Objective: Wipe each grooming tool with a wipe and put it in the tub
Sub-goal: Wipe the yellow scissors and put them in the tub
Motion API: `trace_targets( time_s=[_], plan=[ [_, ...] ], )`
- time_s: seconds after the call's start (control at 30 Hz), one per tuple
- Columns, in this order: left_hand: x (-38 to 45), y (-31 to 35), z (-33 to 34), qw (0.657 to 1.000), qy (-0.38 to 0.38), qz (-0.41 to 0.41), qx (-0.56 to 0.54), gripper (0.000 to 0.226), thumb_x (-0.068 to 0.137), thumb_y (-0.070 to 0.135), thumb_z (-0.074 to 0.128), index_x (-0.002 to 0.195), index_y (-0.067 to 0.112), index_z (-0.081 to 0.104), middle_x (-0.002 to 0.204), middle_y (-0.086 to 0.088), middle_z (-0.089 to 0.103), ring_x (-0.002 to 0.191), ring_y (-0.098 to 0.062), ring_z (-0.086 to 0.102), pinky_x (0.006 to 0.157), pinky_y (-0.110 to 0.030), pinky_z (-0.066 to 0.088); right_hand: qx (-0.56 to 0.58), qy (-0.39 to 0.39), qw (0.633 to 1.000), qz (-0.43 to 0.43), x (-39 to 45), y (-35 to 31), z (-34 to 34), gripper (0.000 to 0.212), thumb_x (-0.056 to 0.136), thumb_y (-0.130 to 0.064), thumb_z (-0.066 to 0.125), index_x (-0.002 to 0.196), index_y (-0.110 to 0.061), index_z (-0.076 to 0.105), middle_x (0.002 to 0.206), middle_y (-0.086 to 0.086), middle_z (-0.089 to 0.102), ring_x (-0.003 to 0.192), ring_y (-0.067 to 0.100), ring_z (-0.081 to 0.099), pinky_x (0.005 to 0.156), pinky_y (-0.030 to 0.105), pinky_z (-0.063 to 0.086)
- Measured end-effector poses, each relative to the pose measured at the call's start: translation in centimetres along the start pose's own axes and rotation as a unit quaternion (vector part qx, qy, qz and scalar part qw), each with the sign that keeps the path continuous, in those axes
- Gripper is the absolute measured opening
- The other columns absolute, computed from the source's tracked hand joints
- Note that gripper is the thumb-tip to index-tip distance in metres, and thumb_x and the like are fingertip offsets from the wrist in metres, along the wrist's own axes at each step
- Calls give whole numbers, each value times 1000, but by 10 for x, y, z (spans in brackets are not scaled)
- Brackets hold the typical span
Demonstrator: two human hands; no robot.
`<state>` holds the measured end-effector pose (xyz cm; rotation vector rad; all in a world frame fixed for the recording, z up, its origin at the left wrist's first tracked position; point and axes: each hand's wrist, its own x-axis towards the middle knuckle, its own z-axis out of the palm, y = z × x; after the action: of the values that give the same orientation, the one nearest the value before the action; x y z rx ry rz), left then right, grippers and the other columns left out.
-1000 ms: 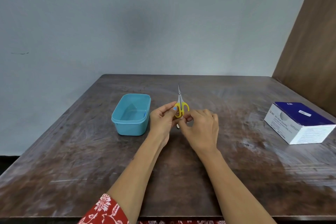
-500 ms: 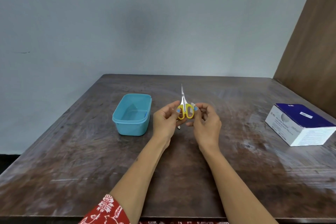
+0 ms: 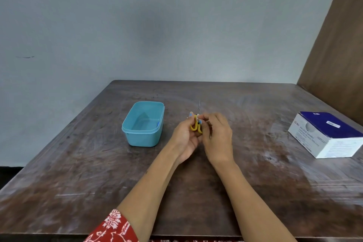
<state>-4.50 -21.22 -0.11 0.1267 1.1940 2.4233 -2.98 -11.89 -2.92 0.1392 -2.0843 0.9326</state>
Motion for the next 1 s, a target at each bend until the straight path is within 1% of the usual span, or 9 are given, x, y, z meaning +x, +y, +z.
trace_targets(
  time_s=[0.1, 0.2, 0.27, 0.37, 0.47, 0.6, 0.73, 0.87, 1.0],
  plan=[
    [0, 3, -2, 998, 0, -9, -63, 33, 100, 20, 35, 110, 0, 60, 87, -9, 69, 78, -14, 66, 67, -25, 58, -54, -4, 998, -32, -1, 1, 0, 15, 82, -7, 60, 95, -12, 66, 88, 1, 60, 82, 16, 52, 72, 27, 44],
    [2, 5, -6, 996, -1, -11, -86, 31, 99, 18, 39, 114, -1, 59, 90, -9, 71, 84, -14, 65, 85, -26, 53, -107, 12, 993, -49, -1, 2, 2, 14, 79, -13, 58, 90, -18, 66, 86, -2, 62, 80, 19, 56, 71, 31, 37],
    [5, 3, -8, 998, 3, -9, -69, 30, 97, 16, 43, 117, -2, 57, 88, -8, 68, 80, -12, 64, 90, -27, 48, -138, 34, 989, -51, -1, 3, 2, 16, 81, -19, 53, 89, -19, 67, 83, -2, 63, 77, 20, 57, 70, 30, 33],
    [7, 0, -9, 1000, 10, 4, 6, 27, 96, 13, 46, 116, 2, 60, 96, -8, 65, 86, -13, 59, 87, -26, 46, -160, 75, 984, -39, 2, 6, -1, 21, 84, -22, 48, 89, -18, 69, 82, -1, 64, 76, 22, 58, 71, 28, 30],
    [6, 0, -8, 999, -1, 4, 42, 26, 95, 9, 47, 116, 4, 61, 98, -8, 68, 92, -15, 62, 87, -28, 51, -164, 88, 982, -38, 3, 7, -4, 20, 86, -23, 49, 89, -18, 69, 82, -2, 65, 77, 21, 59, 73, 27, 30],
    [7, 2, -9, 999, 13, 31, 5, 25, 93, 5, 48, 114, 0, 60, 84, -6, 73, 76, -12, 69, 75, -23, 57, -172, 74, 981, -47, 1, 3, -2, 13, 79, -23, 54, 80, -19, 67, 77, -4, 64, 72, 19, 59, 73, 30, 31],
    [10, 3, -11, 998, 34, 50, -4, 20, 92, 4, 50, 103, 3, 66, 80, -6, 74, 70, -12, 70, 66, -23, 58, -210, 75, 974, -49, -1, 1, 0, 10, 76, -23, 56, 73, -20, 64, 69, -6, 62, 65, 17, 57, 71, 30, 28],
    [8, 2, -10, 999, 35, 39, 13, 16, 91, 7, 53, 98, 6, 67, 78, -5, 74, 70, -11, 70, 68, -25, 59, -238, 100, 964, -61, 1, 6, 0, 14, 85, -26, 56, 82, -20, 69, 73, -5, 64, 69, 18, 57, 73, 30, 29],
    [6, 4, -9, 999, 15, 34, -10, 21, 93, 3, 47, 107, 1, 63, 81, -7, 74, 73, -13, 70, 74, -25, 57, -219, 105, 968, -54, 1, 5, 0, 10, 81, -25, 59, 79, -22, 68, 74, -7, 65, 71, 17, 57, 73, 30, 29]
  ],
)
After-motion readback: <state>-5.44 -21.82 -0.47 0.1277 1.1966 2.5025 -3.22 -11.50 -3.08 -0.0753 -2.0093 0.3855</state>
